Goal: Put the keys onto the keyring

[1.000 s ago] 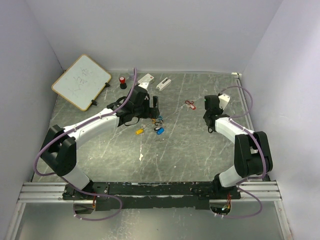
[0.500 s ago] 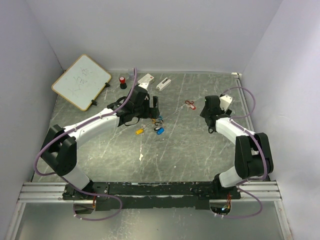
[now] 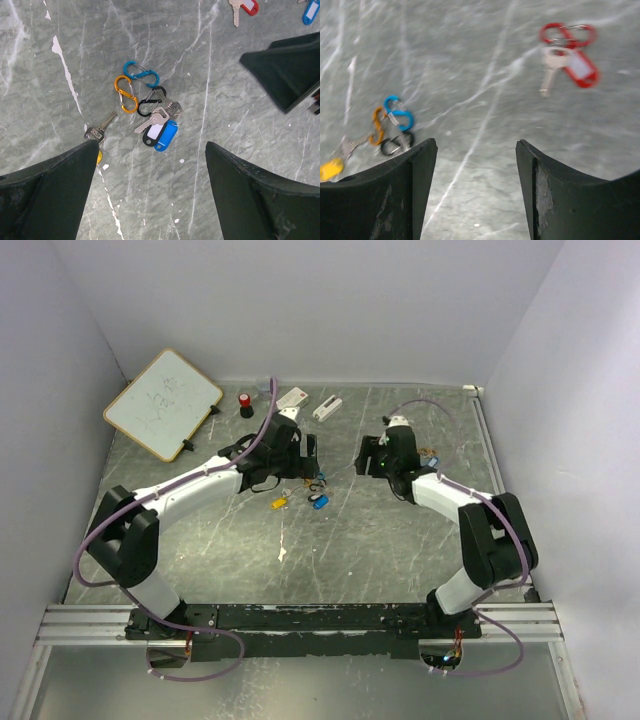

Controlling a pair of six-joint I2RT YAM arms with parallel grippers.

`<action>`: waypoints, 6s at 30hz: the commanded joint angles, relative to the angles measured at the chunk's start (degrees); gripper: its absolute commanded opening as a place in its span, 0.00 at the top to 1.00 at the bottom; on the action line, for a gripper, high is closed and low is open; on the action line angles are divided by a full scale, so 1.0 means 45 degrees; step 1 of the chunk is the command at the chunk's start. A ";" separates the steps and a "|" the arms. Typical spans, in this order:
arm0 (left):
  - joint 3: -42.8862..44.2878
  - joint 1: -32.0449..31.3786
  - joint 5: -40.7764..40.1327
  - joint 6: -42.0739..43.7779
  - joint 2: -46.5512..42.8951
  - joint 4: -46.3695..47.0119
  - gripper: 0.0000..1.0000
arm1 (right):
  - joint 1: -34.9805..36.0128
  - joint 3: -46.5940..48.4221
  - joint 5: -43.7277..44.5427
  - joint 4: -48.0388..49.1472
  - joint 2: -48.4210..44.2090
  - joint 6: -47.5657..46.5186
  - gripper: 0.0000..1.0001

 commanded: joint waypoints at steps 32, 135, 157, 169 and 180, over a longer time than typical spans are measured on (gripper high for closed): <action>-0.1627 0.0572 -0.0808 -0.0929 0.1436 0.0560 0.15 | 0.2264 0.1162 -0.2444 0.0428 0.1526 -0.1402 0.36; 0.1147 -0.0465 -0.4041 0.0458 0.5726 0.0514 0.58 | 0.1630 -0.1631 0.0747 0.0794 -0.2329 -0.0057 0.40; 0.0725 -0.0467 -0.3746 0.0028 0.5303 0.0128 0.43 | 0.1630 -0.1685 0.0750 0.0831 -0.2350 -0.0015 0.41; 0.0391 -0.0723 -0.3902 -0.0262 0.5092 -0.0059 0.47 | 0.1630 -0.1738 0.0711 0.0870 -0.2339 0.0006 0.41; 0.0208 -0.0880 -0.3822 -0.0387 0.5039 -0.0032 0.72 | 0.1630 -0.1764 0.0714 0.0836 -0.2388 0.0046 0.41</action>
